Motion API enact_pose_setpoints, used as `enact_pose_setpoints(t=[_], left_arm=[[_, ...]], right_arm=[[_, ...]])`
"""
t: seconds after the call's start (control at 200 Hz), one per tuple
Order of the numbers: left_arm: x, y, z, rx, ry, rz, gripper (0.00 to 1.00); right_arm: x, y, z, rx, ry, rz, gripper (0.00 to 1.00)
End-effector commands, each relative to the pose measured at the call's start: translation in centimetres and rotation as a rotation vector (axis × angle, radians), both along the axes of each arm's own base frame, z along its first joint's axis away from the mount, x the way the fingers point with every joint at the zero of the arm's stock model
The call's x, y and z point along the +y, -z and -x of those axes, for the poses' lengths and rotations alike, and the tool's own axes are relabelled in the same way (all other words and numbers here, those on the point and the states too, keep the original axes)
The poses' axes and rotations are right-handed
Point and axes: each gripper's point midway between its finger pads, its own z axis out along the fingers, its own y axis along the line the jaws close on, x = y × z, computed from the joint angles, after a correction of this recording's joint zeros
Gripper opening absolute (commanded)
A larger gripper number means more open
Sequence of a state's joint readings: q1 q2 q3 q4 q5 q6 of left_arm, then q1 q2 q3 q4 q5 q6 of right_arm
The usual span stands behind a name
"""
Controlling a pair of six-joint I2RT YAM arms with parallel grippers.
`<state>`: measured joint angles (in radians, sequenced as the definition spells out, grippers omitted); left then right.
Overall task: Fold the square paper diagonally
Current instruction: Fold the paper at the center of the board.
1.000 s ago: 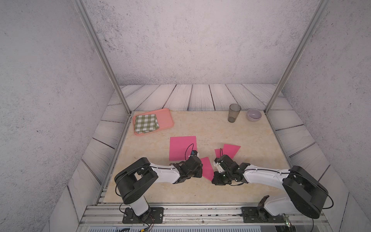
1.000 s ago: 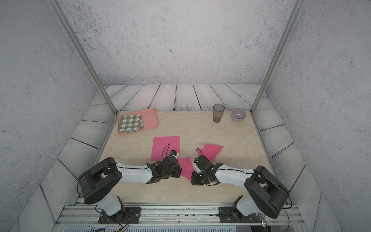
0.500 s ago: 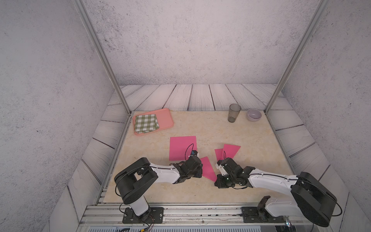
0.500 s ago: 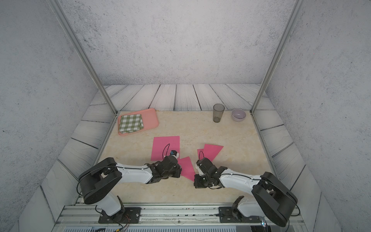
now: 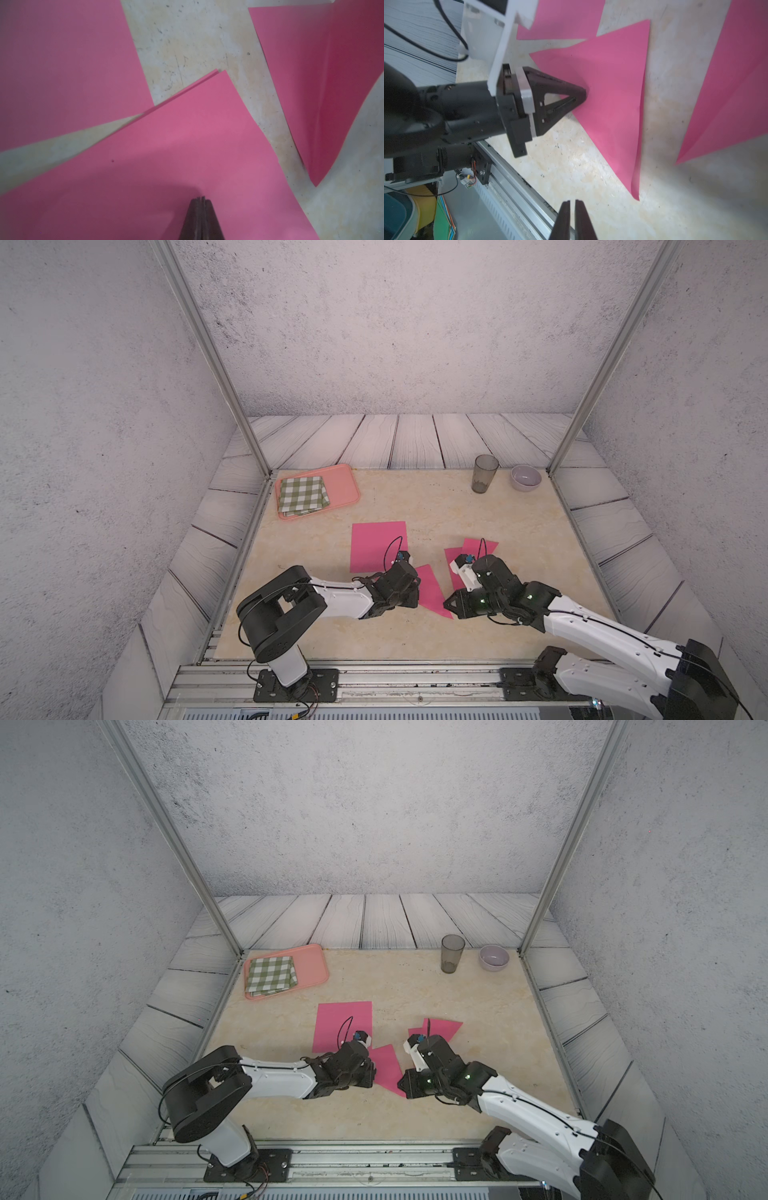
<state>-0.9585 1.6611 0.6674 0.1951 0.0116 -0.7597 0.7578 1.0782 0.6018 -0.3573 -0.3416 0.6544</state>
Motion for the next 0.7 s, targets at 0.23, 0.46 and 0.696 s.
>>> enact_pose_setpoints(t=[0.23,0.46,0.696], left_arm=[[5.4,5.2,4.7,0.180,0.039,-0.248,0.00],[4.6,4.8,4.7,0.169,0.078,-0.245,0.00],[3.3,4.2,4.5,0.153,0.126,-0.239,0.00]], right_arm=[[0.5,7.0,-0.6,0.129,-0.073,0.149,0.05],[-1.3,9.4,0.7,0.155,-0.064,0.208,0.04],[-2.7,10.2,2.5,0.186,-0.027,0.190,0.04]])
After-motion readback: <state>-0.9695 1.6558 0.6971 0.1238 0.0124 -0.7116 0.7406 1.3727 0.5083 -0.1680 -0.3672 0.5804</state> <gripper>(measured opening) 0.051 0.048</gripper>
